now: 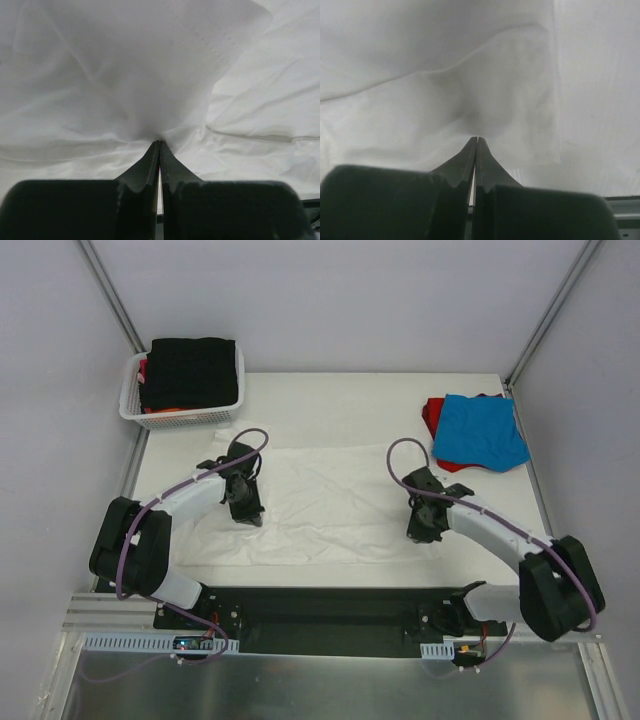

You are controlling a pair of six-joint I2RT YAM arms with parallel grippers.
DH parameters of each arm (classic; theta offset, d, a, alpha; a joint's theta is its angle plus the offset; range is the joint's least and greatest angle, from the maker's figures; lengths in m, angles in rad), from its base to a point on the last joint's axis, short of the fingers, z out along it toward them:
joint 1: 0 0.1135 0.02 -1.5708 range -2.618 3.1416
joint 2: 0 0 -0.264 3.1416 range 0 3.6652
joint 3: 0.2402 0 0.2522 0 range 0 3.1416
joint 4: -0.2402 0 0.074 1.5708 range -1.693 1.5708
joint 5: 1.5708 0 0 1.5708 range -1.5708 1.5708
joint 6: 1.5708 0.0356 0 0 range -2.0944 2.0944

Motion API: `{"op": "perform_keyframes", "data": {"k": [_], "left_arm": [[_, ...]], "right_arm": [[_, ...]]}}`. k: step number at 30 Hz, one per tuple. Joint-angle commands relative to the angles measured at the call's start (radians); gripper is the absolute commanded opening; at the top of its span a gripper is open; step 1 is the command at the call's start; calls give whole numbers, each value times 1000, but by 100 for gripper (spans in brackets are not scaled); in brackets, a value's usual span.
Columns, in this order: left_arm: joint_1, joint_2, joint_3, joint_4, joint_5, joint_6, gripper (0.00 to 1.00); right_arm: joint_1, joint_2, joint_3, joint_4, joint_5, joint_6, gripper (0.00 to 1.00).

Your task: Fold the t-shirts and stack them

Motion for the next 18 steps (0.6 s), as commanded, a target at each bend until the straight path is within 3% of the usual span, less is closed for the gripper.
{"op": "perform_keyframes", "data": {"k": [1,13,18], "left_arm": [[-14,-17,-3,7,-10,9,0],[-28,-14,-28,39,-43,7,0],[-39,-14,-41,62,-91,-5,0]], "right_arm": [[86,149,52,145,-18,-22,1],[252,272,173,53,220,56,1],[292,358,206,70,223,73,1]]}}
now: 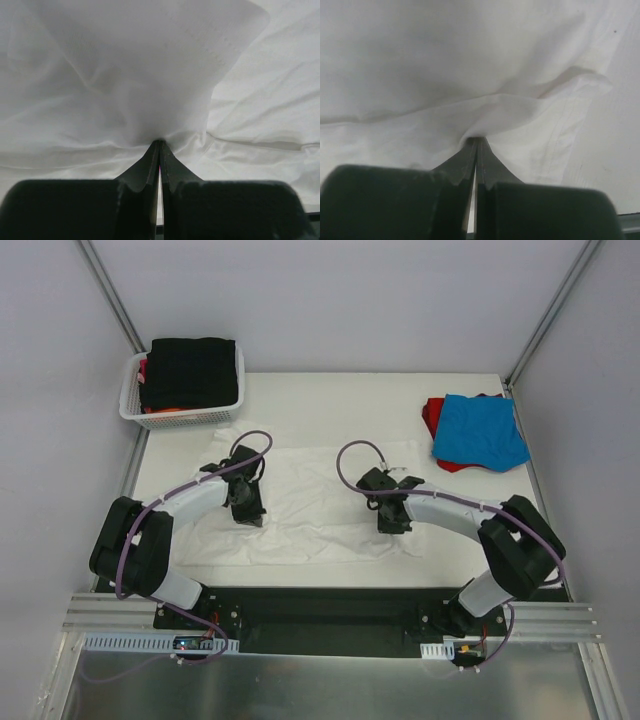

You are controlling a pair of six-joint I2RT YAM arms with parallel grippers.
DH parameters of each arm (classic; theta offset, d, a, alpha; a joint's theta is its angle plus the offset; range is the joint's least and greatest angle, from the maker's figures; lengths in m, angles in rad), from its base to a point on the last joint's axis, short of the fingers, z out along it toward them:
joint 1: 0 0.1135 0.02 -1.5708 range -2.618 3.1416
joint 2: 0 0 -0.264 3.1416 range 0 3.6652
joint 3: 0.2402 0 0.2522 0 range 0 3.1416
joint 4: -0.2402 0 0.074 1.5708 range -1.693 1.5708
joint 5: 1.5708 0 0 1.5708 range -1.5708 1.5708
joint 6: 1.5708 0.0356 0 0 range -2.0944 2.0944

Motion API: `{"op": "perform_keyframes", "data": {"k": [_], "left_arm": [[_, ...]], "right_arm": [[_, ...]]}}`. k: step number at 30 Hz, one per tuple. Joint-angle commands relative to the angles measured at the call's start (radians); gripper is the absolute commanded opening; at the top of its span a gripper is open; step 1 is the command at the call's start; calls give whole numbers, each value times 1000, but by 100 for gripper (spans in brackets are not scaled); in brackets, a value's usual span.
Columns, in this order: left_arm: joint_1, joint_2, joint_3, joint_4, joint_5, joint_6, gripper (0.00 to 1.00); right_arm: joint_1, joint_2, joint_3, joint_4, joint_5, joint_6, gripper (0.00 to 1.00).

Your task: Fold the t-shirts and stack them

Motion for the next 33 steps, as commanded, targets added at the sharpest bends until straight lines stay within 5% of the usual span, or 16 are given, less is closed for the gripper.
{"op": "perform_keyframes", "data": {"k": [1,18,33], "left_arm": [[-13,-9,-23,35,-55,-4,0],[-19,0,-94,84,-6,4,0],[-21,11,-89,87,12,19,0]], "right_arm": [[43,63,34,10,50,46,1],[101,-72,-188,-56,-42,293,1],[272,-260,-208,-401,7,639,1]]}}
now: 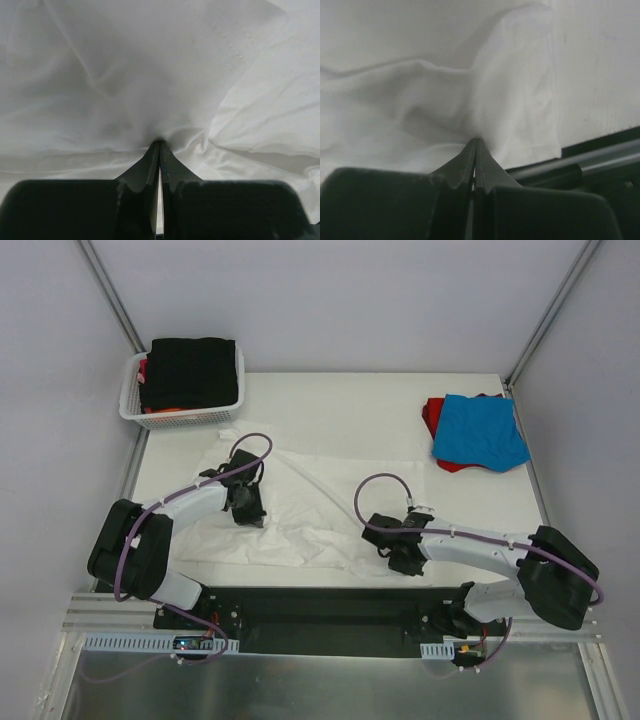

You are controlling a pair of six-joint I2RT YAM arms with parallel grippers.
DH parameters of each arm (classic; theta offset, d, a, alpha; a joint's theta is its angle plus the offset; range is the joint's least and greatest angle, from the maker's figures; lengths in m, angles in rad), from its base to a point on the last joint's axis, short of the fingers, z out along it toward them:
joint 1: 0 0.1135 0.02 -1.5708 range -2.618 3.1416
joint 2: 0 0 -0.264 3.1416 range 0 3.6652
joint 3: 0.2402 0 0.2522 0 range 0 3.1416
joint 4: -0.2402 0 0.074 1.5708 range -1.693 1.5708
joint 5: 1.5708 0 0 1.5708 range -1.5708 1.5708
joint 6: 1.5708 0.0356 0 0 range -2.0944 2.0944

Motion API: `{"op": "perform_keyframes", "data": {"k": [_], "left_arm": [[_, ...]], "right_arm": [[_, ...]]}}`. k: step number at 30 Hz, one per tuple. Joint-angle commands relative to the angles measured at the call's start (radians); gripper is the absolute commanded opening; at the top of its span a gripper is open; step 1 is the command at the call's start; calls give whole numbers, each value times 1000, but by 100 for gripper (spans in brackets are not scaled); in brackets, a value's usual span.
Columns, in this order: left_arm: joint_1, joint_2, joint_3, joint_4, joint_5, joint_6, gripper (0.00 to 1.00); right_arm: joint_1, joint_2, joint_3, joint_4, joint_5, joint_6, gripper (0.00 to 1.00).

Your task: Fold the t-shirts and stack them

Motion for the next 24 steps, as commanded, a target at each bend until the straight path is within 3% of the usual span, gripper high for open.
{"op": "perform_keyframes", "data": {"k": [1,11,17,24], "left_arm": [[-14,23,-35,0,20,19,0],[-14,-24,-45,-7,33,12,0],[-14,-245,-25,-130,26,-33,3],[-60,-383,-10,-298,38,-91,6]], "right_arm": [[28,-52,-4,-202,-10,98,1],[52,-79,53,-257,48,75,1],[65,-165,175,-243,120,-75,1],[32,-127,160,-173,18,-183,1]]}}
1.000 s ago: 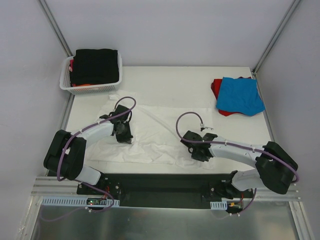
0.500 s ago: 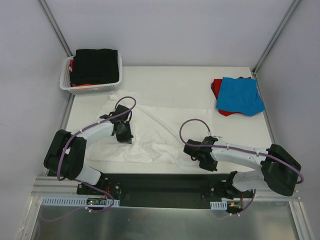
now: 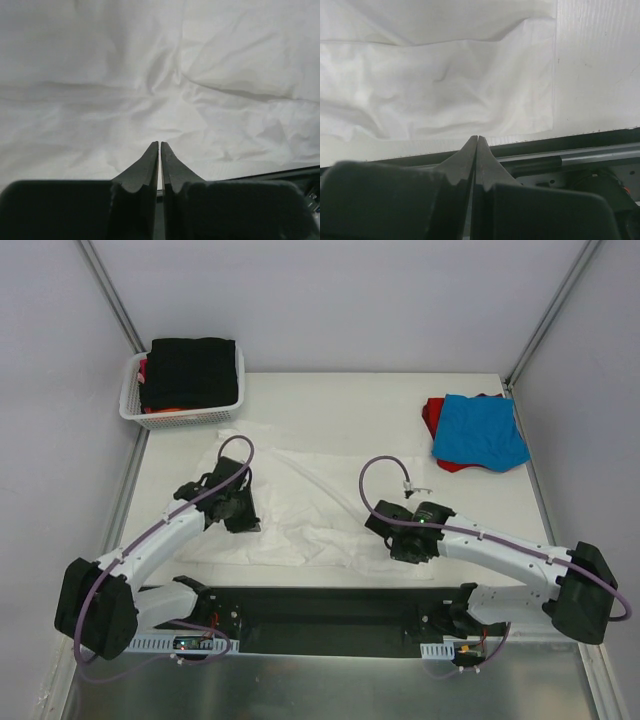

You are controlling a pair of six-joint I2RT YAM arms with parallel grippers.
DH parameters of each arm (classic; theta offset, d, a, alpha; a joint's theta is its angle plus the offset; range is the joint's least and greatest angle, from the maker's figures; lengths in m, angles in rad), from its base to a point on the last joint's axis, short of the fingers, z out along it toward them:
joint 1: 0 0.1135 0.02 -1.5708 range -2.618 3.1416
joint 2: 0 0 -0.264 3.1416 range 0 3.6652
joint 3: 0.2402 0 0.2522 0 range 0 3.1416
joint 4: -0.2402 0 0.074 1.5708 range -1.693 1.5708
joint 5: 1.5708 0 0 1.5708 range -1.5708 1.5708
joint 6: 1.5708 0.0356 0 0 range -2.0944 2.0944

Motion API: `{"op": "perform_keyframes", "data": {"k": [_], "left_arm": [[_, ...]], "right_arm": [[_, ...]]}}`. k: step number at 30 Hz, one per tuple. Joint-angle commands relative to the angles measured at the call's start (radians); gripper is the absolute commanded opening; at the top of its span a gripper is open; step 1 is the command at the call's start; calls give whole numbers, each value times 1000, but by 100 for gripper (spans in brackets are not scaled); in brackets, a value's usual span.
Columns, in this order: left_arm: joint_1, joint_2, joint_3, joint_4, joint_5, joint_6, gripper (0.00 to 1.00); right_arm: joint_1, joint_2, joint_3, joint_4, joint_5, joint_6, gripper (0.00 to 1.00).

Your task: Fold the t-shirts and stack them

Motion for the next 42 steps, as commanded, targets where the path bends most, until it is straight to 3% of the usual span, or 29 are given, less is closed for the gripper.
{"op": "perform_keyframes", "data": {"k": [1,5,8,18,27,35,42], "left_arm": [[-45,-97,35,-180,-12,-48,6],[-51,-79,29,-260,34,-51,7],[-56,-51,-20,-260,75,-83,0],[-56,76,-14,-137,-73,-77,0],[-56,180,-114,-74,-121,-86,0],[-56,216,-91,-209,-199,-148,0],[-59,361,1,-306,-211,-155,0]], "right_arm": [[-7,20,-12,32,-55,-84,1],[-5,12,-38,110,-141,-89,1],[10,0,-14,132,-168,-81,1],[39,-32,138,-12,-106,-112,1],[39,-130,96,-63,-84,-74,1],[39,-181,73,-83,-69,-54,1],[41,-178,83,-72,-64,-70,1]]}}
